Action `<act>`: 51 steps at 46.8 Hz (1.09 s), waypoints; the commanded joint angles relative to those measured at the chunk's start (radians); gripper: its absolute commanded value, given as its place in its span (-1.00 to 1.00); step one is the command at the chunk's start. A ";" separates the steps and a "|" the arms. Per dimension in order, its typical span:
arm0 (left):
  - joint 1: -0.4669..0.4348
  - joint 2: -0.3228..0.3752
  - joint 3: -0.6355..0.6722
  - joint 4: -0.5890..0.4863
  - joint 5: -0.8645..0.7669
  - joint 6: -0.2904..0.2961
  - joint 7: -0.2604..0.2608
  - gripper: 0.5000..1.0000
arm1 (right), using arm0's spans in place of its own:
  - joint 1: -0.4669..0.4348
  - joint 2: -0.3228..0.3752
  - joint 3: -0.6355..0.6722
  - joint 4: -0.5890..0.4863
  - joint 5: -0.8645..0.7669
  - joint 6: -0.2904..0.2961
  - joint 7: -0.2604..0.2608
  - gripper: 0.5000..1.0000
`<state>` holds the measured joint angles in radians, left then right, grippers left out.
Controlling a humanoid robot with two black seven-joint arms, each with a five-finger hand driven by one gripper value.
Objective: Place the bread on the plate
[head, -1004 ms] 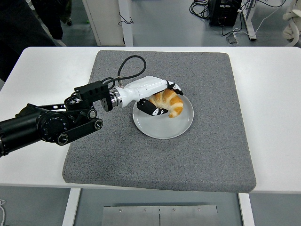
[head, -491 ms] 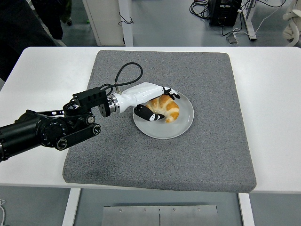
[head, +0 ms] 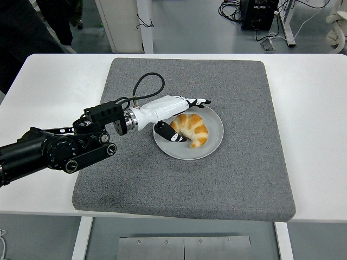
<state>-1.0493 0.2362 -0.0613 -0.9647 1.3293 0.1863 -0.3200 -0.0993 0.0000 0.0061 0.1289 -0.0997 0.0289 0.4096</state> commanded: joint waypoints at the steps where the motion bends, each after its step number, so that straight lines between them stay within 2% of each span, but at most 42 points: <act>1: 0.000 0.000 0.000 -0.002 -0.007 -0.002 -0.005 0.83 | 0.001 0.000 0.000 0.000 0.000 0.000 0.000 1.00; 9: -0.003 0.002 -0.006 -0.014 -0.041 -0.005 -0.010 0.87 | 0.000 0.000 0.000 0.000 0.000 0.000 0.000 1.00; 21: -0.021 0.017 -0.026 -0.031 -0.286 -0.027 -0.013 0.88 | 0.000 0.000 0.000 0.000 0.000 0.000 0.000 1.00; 26: -0.021 0.020 -0.089 -0.037 -0.323 -0.044 -0.033 0.88 | 0.001 0.000 0.000 0.000 0.000 0.000 0.000 1.00; 33: -0.012 0.025 -0.189 -0.037 -0.387 -0.070 -0.034 0.88 | 0.000 0.000 0.000 0.000 0.000 0.000 0.000 1.00; 51: -0.008 0.061 -0.268 -0.037 -0.640 -0.079 -0.033 0.88 | 0.001 0.000 0.000 0.000 0.000 0.000 0.000 1.00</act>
<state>-1.0592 0.2916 -0.3186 -1.0018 0.7250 0.1058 -0.3530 -0.0995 0.0000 0.0061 0.1290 -0.0997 0.0292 0.4096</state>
